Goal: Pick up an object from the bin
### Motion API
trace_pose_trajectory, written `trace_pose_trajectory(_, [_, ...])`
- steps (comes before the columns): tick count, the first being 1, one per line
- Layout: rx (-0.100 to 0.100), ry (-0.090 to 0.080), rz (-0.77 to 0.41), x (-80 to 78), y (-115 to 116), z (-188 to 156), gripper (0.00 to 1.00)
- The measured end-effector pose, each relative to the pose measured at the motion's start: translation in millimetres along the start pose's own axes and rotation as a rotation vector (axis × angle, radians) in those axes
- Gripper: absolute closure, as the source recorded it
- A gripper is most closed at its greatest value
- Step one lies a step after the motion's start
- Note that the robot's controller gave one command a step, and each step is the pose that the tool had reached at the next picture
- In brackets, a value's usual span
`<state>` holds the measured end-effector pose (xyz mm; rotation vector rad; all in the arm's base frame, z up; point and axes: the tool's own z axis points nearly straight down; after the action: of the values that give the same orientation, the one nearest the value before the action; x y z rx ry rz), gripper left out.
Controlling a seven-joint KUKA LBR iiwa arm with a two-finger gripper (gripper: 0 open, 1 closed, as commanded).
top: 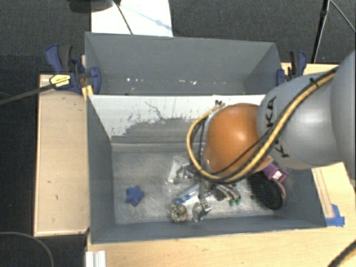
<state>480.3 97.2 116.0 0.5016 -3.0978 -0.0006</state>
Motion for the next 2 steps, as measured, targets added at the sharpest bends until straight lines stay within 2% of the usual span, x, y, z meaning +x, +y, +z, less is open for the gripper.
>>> trace_pose_trajectory(1, [0.002, -0.004, -0.346, -16.8, -21.4, 40.4, 0.0])
trace_pose_trajectory(2, [0.001, -0.006, -0.341, -17.9, -20.8, 39.3, 1.0])
